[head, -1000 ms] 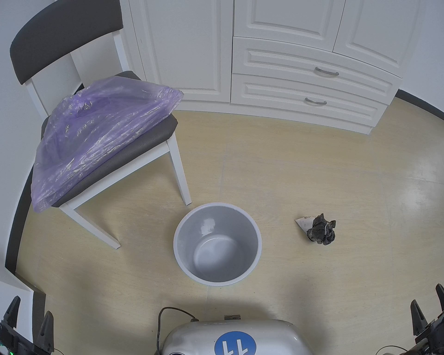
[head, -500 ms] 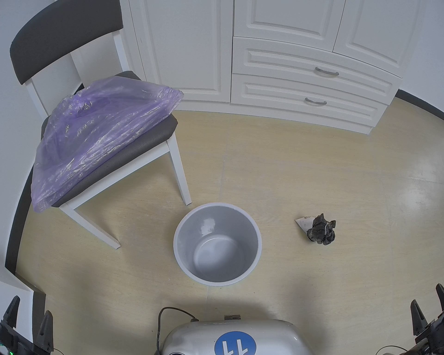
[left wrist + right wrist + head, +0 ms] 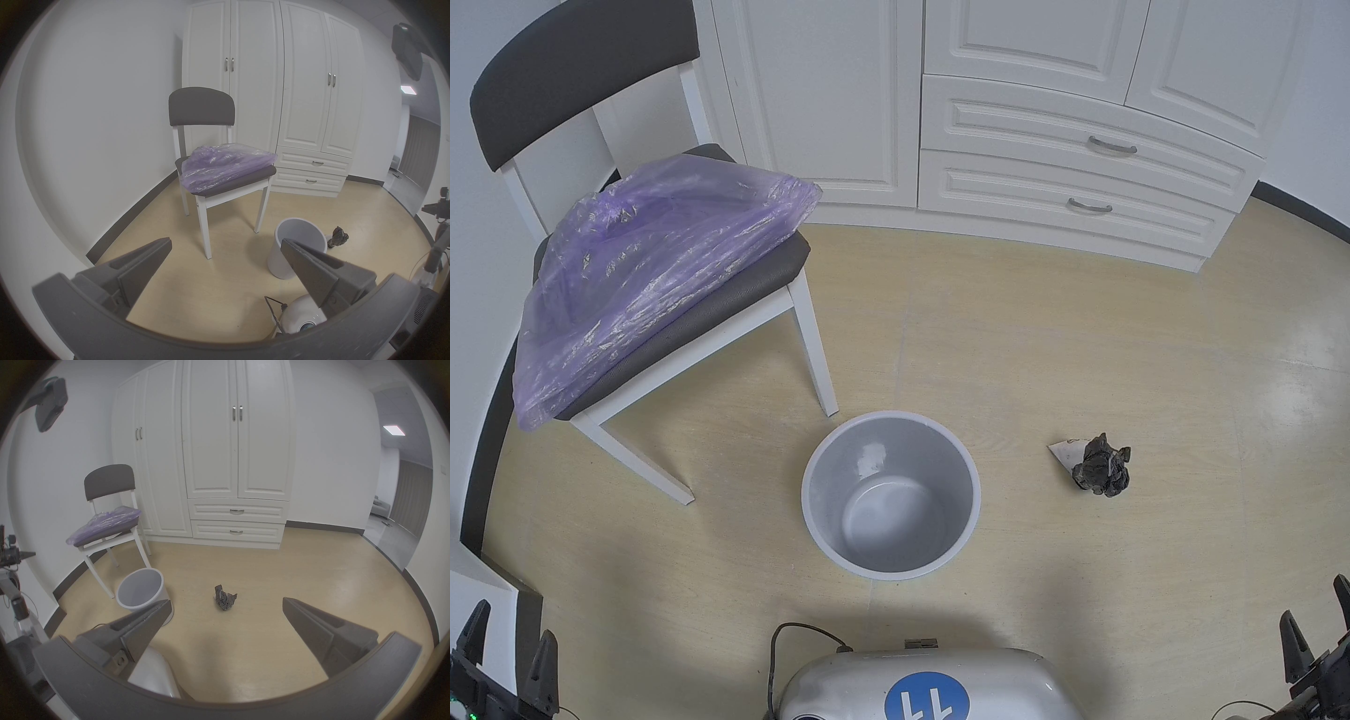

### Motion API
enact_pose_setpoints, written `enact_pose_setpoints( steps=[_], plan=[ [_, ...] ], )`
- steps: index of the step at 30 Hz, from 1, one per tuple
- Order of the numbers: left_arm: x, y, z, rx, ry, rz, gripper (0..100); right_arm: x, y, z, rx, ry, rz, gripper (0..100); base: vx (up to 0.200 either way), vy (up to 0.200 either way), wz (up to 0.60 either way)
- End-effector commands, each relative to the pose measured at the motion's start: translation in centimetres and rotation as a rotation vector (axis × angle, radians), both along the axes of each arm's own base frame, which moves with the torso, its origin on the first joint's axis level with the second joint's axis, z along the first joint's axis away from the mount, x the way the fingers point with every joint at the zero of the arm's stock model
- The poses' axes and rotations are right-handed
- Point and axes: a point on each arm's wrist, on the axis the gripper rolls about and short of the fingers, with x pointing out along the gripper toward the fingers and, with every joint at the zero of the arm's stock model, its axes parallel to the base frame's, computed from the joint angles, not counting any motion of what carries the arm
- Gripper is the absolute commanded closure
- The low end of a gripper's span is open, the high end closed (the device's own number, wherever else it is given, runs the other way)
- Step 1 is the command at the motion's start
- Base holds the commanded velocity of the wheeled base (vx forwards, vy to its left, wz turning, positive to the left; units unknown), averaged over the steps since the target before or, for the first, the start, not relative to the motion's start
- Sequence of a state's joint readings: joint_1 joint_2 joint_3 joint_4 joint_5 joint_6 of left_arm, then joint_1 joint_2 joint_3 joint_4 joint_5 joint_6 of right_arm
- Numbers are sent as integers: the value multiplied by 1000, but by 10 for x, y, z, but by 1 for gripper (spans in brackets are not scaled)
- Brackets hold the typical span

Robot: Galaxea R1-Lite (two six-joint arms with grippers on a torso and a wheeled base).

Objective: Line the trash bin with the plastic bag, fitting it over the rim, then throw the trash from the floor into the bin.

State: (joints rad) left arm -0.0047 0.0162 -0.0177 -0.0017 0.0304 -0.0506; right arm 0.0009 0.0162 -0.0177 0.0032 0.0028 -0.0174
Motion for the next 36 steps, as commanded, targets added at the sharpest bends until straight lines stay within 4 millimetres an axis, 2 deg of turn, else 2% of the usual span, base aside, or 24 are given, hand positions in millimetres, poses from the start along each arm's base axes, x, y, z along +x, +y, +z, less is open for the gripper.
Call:
enact_pose_setpoints(
  steps=[1, 5, 15, 19, 23, 29, 33, 36],
  plan=[
    [0, 0, -5, 14, 4, -1, 0, 0, 0, -5, -12, 3, 6, 0, 0, 0, 0],
    [0, -1, -5, 72, 2, -35, 0, 0, 0, -5, -32, 1, 12, 0, 0, 0, 0],
    [0, -1, -5, 94, 0, -48, 0, 0, 1, -5, -62, 2, 23, 0, 0, 0, 0],
    [0, -1, -5, 85, -3, -53, 0, 0, 1, -5, -45, -4, 27, 0, 0, 0, 0],
    [0, -1, -5, -11, 0, -21, 0, 0, 1, -4, -3, -11, 22, 0, 0, 0, 0],
    [0, 0, -4, -3, -14, 8, 0, 0, -1, -1, 35, -41, -40, 0, 0, 0, 0],
    [-10, -1, 39, 46, -266, -66, 0, -10, 0, 39, -94, -244, 7, 0, 0, 0, 0],
    [-12, -2, 46, 38, -260, -108, 0, -8, 1, 50, -98, -219, 38, 0, 0, 0, 0]
  ],
)
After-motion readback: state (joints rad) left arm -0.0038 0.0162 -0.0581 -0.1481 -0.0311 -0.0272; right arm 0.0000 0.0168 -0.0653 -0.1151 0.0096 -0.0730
